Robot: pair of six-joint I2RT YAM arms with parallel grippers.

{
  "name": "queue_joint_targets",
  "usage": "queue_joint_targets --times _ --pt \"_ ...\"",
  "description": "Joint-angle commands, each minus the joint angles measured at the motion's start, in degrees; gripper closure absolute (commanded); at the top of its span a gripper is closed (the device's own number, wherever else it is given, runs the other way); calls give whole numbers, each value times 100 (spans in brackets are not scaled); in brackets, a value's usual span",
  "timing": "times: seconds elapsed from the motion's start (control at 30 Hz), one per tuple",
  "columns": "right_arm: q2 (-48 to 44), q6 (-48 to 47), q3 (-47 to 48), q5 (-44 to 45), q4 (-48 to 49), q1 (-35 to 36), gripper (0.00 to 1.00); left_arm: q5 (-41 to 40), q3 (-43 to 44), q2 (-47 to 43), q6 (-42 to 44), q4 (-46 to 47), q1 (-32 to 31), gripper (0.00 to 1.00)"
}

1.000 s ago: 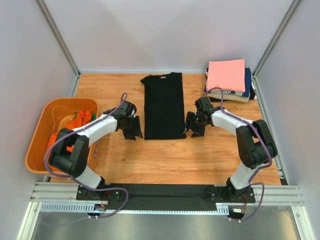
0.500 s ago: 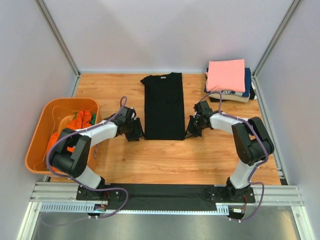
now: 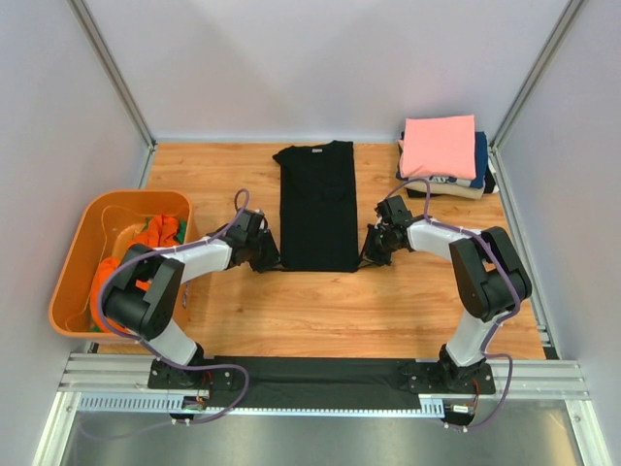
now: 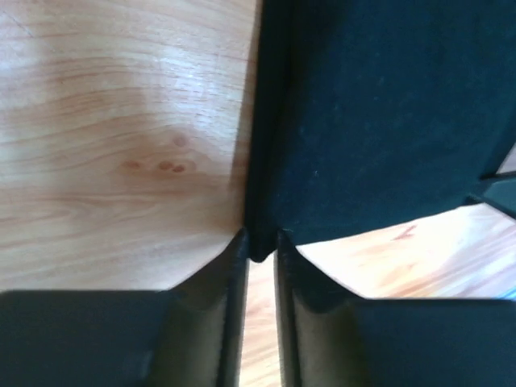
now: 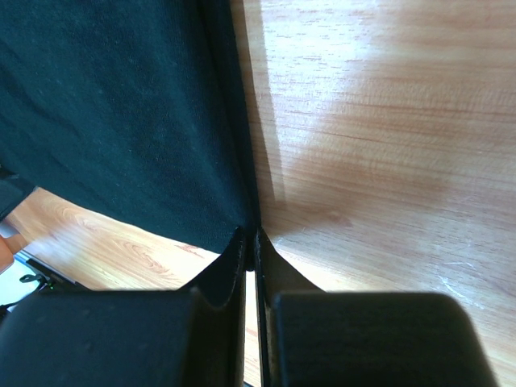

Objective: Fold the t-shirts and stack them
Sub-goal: Fold the tshirt

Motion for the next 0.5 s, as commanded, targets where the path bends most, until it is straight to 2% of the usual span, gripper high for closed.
queue_joint_targets --times 0.0,0.1,0.27,0.47 --pt "158 -90 -108 115 95 30 100 -172 -74 104 -59 214 -34 78" --pt "114 -99 -126 115 95 30 100 -163 -127 52 -111 294 -52 99" --pt "-175 -160 -310 115 156 21 100 -400 -83 -343 -103 -65 -270 100" --pt "-1317 50 -986 150 -80 39 100 -734 -206 -1371 -410 -1031 -815 100"
